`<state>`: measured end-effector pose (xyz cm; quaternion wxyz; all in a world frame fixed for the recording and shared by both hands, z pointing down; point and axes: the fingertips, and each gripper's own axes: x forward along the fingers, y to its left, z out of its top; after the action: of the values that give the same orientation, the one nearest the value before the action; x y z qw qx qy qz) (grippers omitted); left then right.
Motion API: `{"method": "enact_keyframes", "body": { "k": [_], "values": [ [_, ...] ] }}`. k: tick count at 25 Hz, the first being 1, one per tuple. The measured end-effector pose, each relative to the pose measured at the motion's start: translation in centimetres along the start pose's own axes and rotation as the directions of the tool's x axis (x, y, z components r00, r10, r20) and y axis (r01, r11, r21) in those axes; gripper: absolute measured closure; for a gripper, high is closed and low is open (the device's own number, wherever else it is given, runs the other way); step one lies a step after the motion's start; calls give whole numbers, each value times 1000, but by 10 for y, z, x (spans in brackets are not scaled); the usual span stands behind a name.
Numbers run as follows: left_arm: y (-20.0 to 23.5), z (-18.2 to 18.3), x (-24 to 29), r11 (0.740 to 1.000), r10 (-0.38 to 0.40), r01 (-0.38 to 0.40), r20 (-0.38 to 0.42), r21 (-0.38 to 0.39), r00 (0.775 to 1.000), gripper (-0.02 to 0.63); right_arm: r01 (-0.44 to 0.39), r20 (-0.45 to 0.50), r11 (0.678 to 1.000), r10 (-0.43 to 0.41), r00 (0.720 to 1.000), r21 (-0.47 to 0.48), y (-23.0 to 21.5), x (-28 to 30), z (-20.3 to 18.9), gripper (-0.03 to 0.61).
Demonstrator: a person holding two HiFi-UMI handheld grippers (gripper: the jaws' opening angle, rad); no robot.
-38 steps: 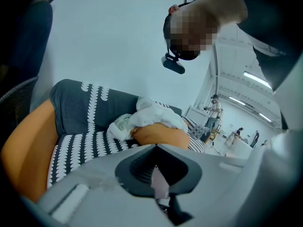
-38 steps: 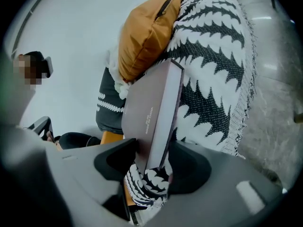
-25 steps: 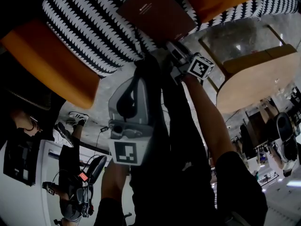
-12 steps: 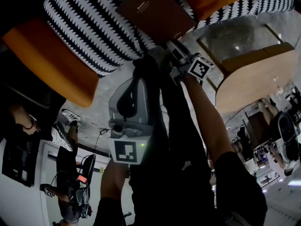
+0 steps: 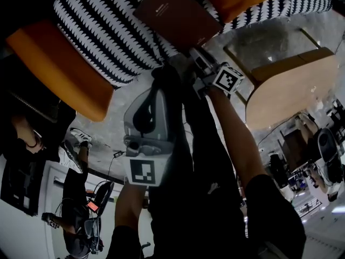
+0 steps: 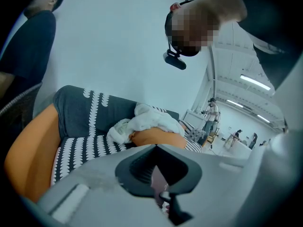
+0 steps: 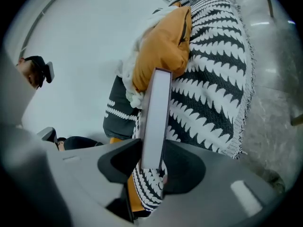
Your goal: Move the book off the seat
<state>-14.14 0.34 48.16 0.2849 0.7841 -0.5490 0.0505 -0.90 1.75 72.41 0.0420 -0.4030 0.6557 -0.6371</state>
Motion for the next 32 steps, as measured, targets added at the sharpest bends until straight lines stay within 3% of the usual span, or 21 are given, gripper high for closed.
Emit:
{"method": "enact_keyframes", "body": {
  "k": [11,25,32],
  "values": [
    [5,21,-45,1000,-6,5,42,10,999,607,45,39,996,-42,998,-83,44,-9,-13,425],
    [-11,30,-28,1000,-3,2,47,26,999,607,112,56,976,-103,993,-187,47,-24,11,430],
    [-18,22,-41,1000,-14,13,49,18,999,607,173,59,954,-163,985,-245,43,-43,-3,431]
  ]
}}
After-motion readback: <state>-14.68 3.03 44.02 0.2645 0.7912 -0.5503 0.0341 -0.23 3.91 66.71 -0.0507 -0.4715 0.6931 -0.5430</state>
